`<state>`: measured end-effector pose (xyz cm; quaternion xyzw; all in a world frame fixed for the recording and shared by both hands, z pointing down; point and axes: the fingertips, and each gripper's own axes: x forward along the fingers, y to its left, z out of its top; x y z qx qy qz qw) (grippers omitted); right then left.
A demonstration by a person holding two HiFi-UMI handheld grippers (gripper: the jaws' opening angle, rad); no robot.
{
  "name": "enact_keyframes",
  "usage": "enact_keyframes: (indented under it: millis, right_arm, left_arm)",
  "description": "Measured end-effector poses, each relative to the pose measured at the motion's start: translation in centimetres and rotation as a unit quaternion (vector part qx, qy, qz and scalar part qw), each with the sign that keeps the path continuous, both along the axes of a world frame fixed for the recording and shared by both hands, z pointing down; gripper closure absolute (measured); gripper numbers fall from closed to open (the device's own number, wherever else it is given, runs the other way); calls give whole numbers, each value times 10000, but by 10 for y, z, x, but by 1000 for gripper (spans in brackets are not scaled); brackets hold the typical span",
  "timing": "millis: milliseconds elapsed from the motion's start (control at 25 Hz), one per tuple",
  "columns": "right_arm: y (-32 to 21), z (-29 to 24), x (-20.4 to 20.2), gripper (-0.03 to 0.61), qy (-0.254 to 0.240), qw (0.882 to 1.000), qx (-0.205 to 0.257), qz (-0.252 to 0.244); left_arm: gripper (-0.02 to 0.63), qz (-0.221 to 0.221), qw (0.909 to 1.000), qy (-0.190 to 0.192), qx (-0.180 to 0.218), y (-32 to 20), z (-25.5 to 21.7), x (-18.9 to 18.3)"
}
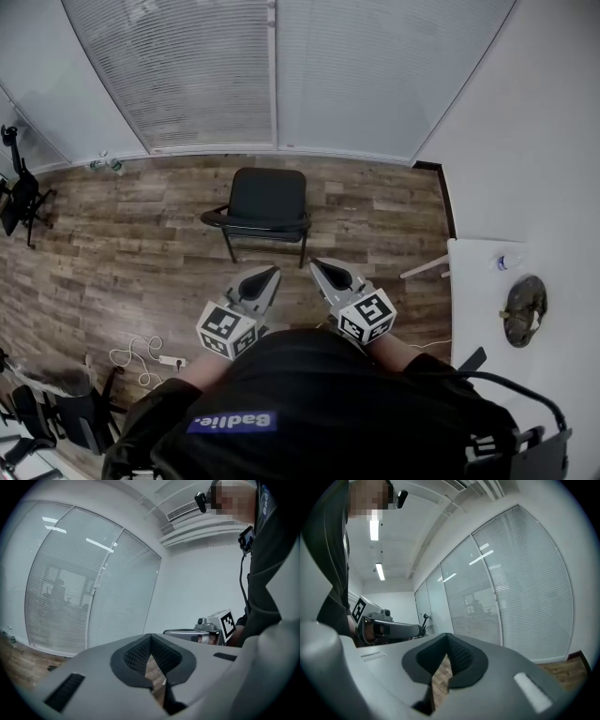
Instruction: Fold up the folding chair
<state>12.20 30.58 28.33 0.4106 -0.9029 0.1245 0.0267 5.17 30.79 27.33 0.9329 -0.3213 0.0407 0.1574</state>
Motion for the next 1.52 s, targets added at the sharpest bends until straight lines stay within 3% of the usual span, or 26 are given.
enact_keyframes:
  millis: [840, 1240, 1520]
  right_arm:
    - [-15, 30, 75, 577, -217, 9973, -355, -609]
    - [-90, 47, 58, 577, 7, 9977, -459, -490]
    - [-169, 58, 10, 577, 288, 9966, -594, -502]
  left_arm:
    - [609, -866, 9961, -47, -176, -15, 10, 61]
    - [609, -1134, 9911, 153, -673, -95, 41, 25]
    - [609, -1154, 9874, 243, -1054, -177, 67, -23]
